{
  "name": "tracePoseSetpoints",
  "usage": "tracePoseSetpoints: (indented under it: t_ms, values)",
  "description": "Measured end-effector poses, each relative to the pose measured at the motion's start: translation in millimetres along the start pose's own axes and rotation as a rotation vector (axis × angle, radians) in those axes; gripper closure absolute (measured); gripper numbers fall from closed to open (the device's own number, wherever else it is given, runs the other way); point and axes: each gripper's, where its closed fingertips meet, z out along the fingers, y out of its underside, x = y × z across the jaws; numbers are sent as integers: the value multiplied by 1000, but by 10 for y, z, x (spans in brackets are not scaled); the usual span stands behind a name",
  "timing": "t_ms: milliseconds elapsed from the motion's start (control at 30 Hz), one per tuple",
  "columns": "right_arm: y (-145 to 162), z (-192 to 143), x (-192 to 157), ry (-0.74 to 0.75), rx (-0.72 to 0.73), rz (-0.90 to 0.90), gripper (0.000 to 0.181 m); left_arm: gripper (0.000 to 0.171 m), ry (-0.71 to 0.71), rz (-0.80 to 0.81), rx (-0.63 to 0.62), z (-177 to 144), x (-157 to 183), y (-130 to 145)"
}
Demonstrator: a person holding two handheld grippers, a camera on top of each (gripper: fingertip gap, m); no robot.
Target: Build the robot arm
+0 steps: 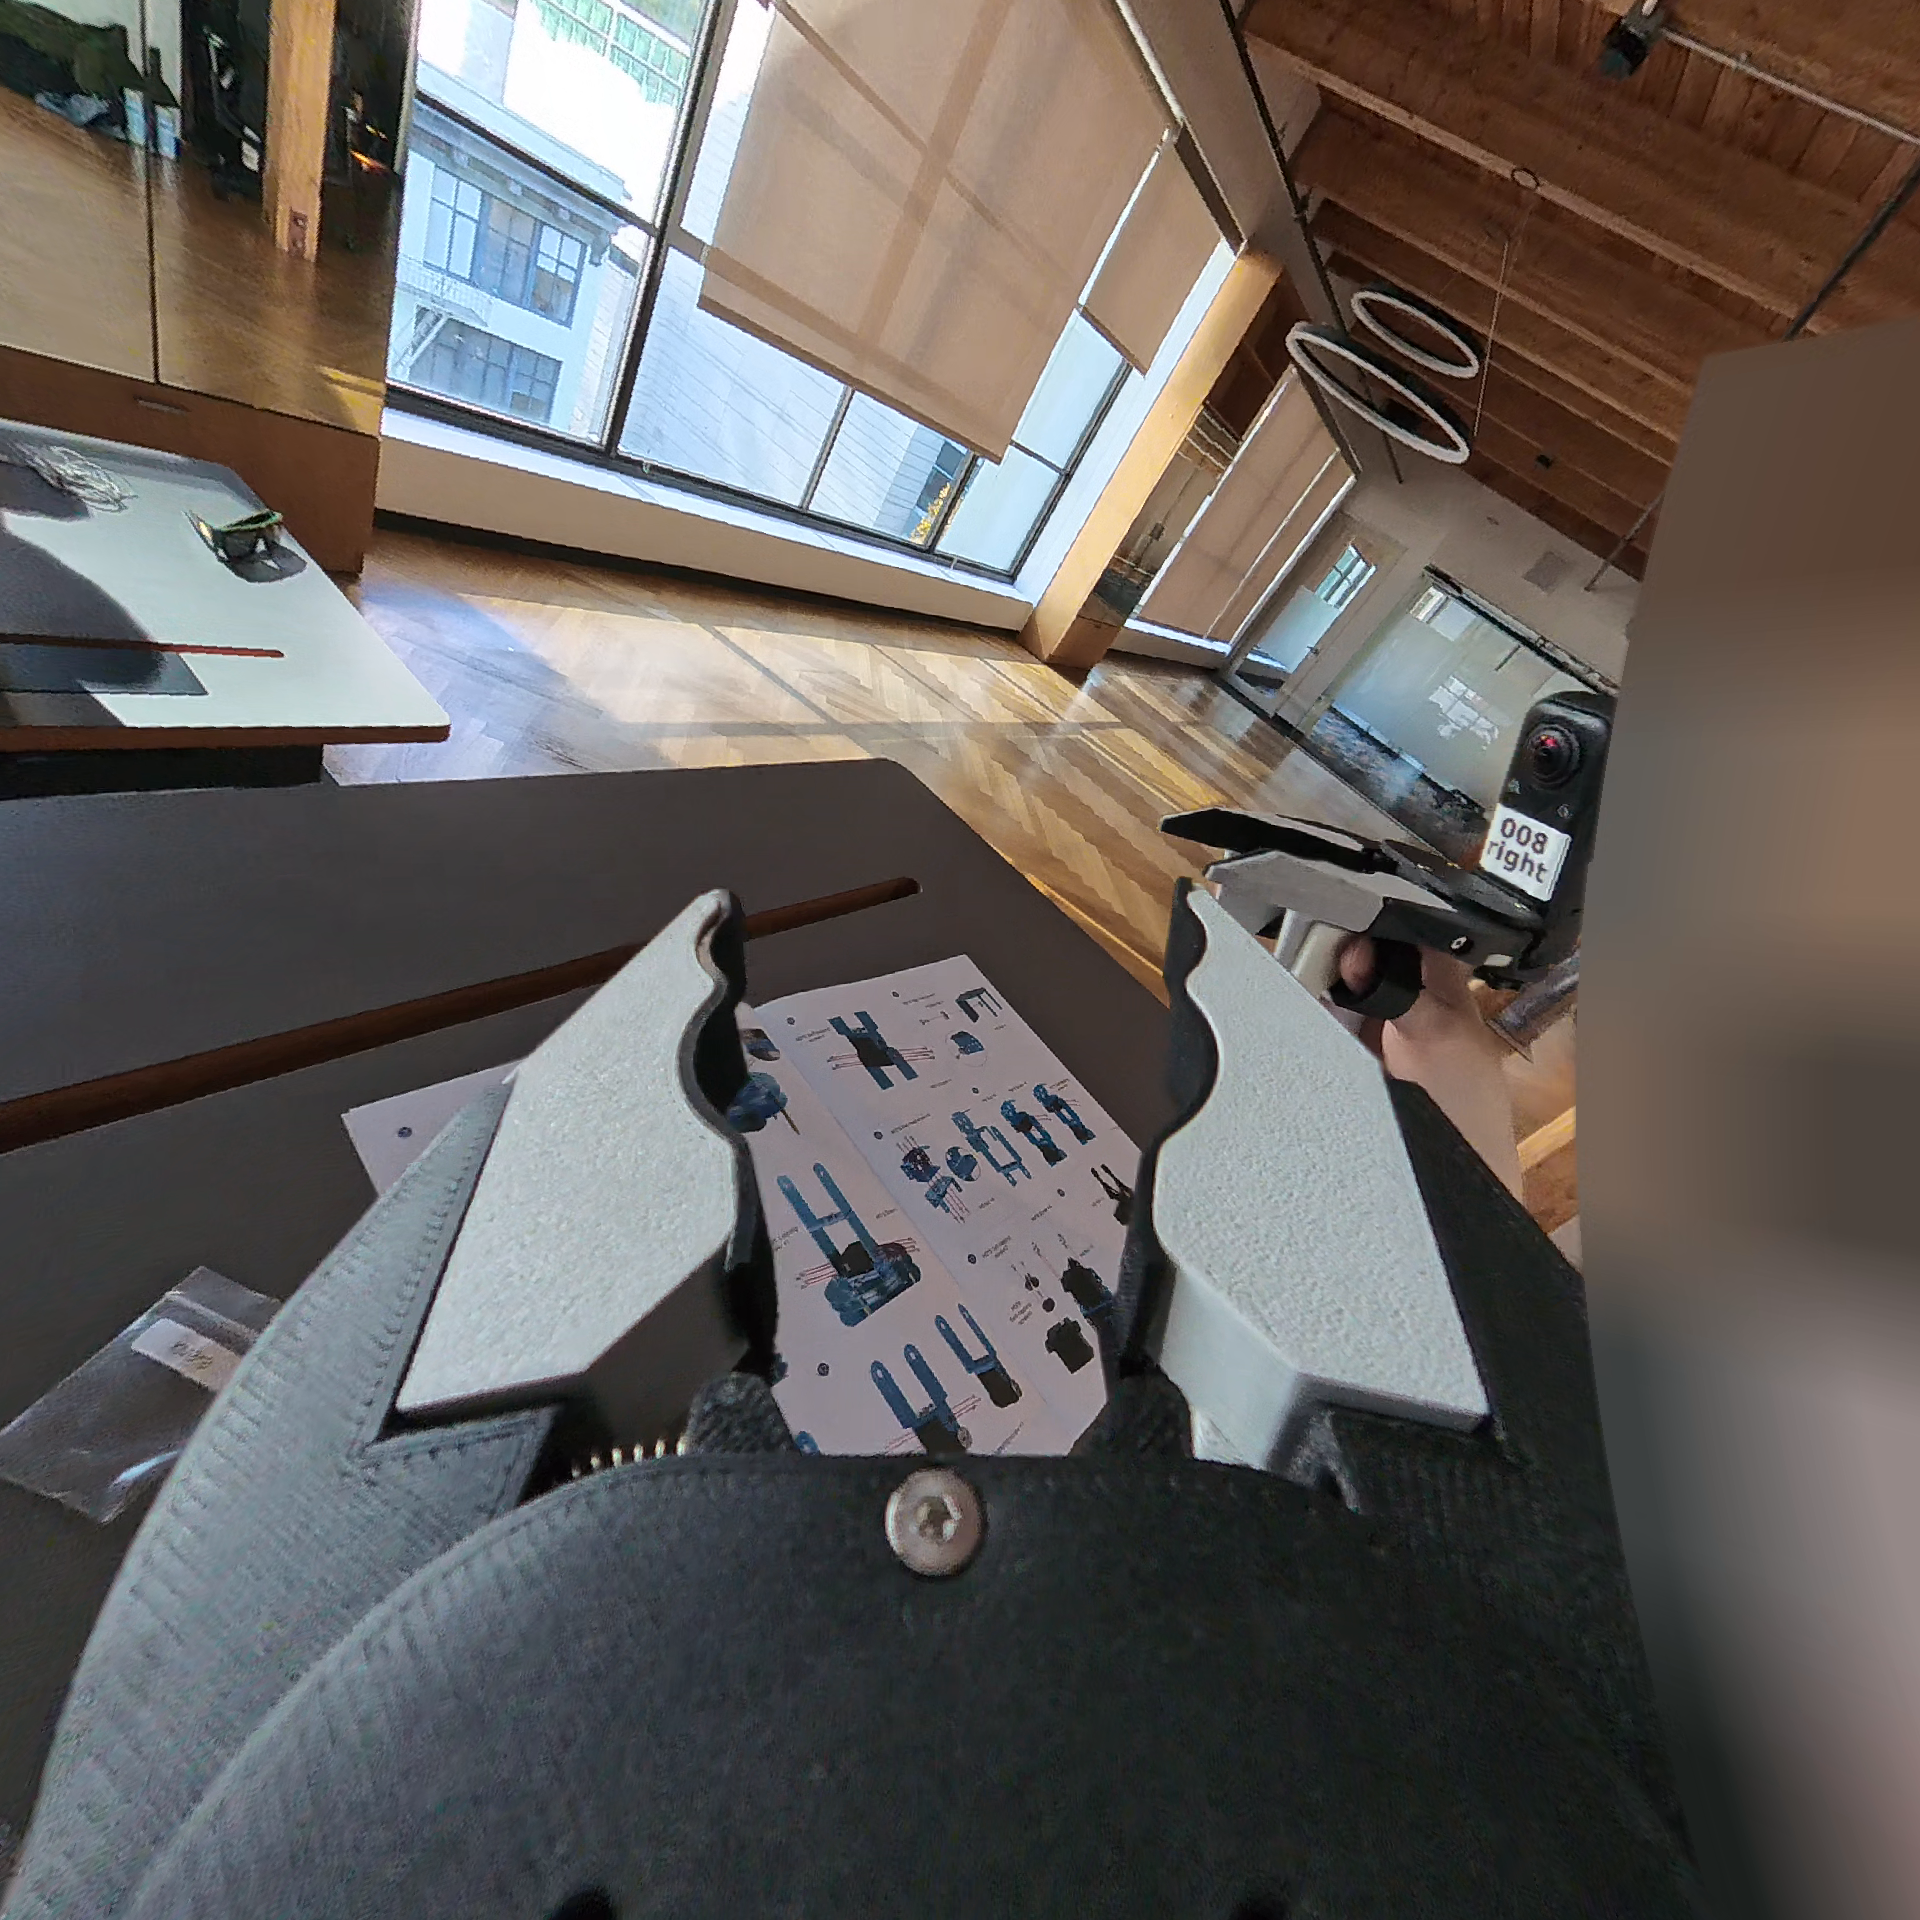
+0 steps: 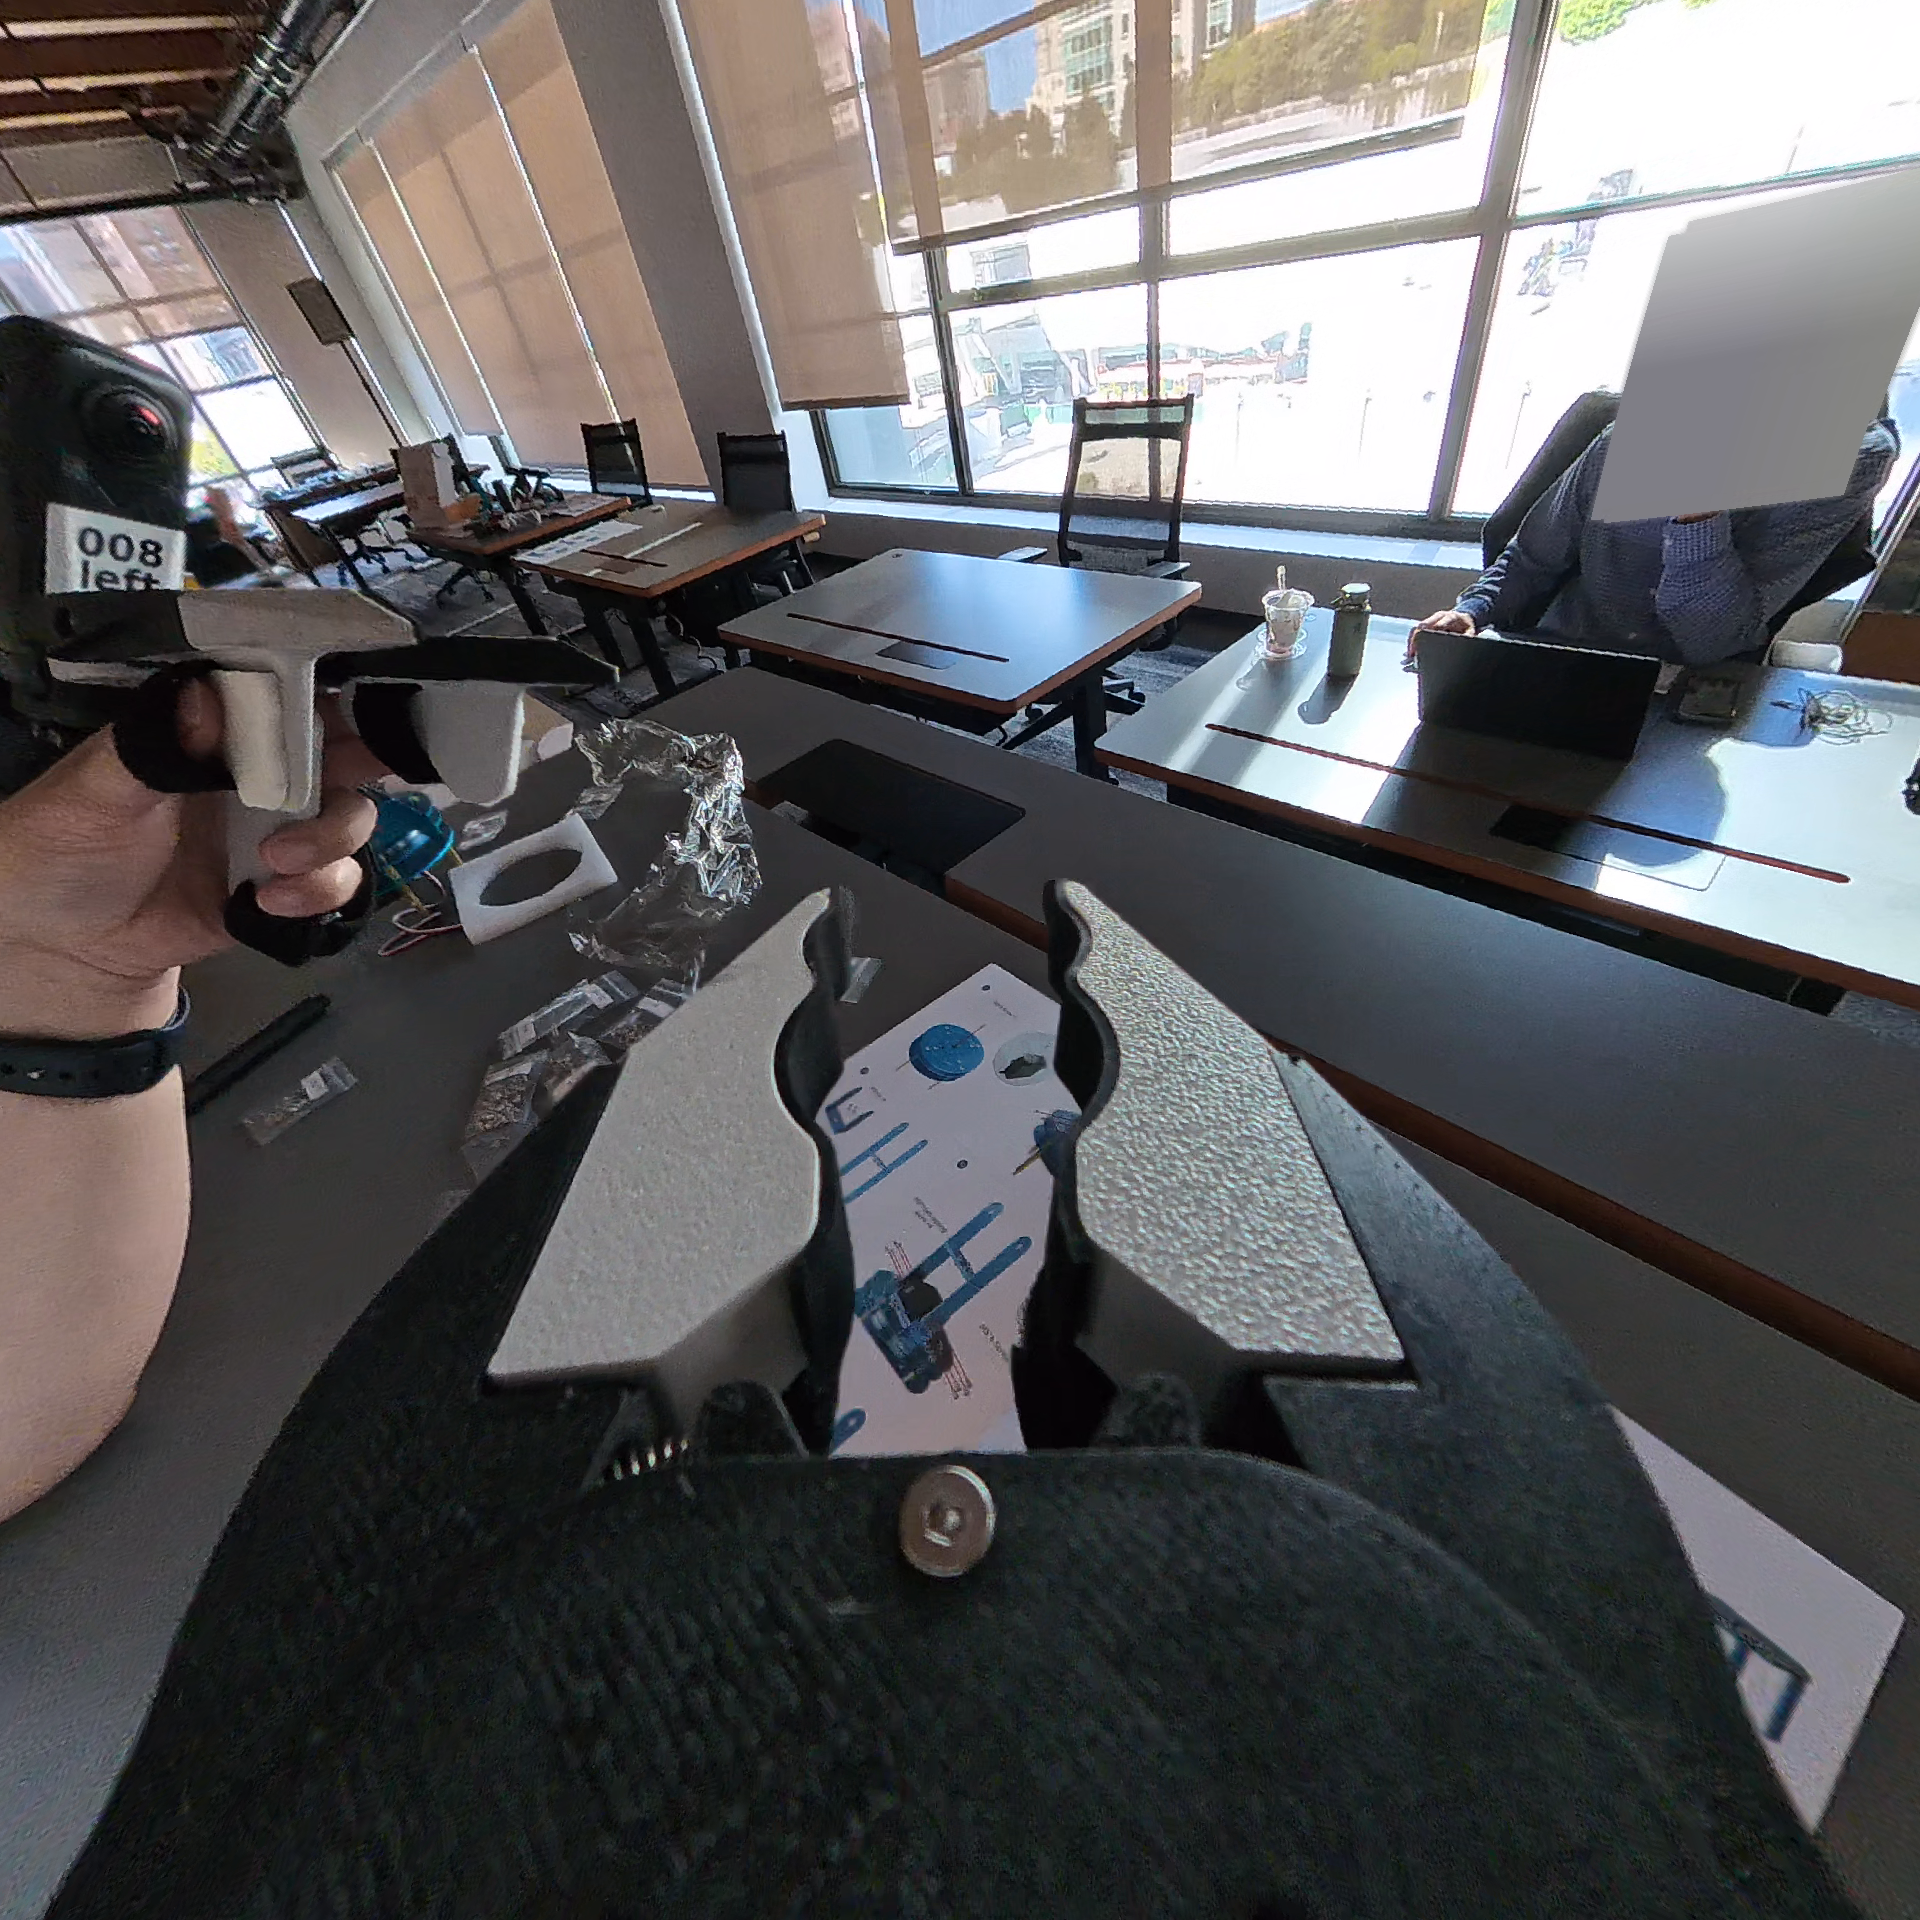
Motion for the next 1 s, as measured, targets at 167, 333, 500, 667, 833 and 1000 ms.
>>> tracePoseSetpoints:
  t_ms: [167, 333, 500, 667, 833, 1000]
  values:
    - [-187, -181, -88, -8, 46, -1, 147, 93, -54, 34, 91, -205, -29, -205]
    - [-131, -235, 77, 88, -5, -77, 146, 94, -114, 73, 117, -266, -37, -260]
    - [-98, -189, 114, 54, 3, -19, 145, 93, -117, 79, 115, -248, -22, -250]
    - [-101, -186, 149, 48, 16, 3, 147, 94, -120, 63, 135, -295, -57, -287]
    - [-77, -166, 131, 62, -3, -32, 148, 94, -112, 63, 137, -309, -34, -297]
    - [-39, -138, 135, 66, -20, -37, 148, 94, -92, 45, 139, -316, -21, -302]
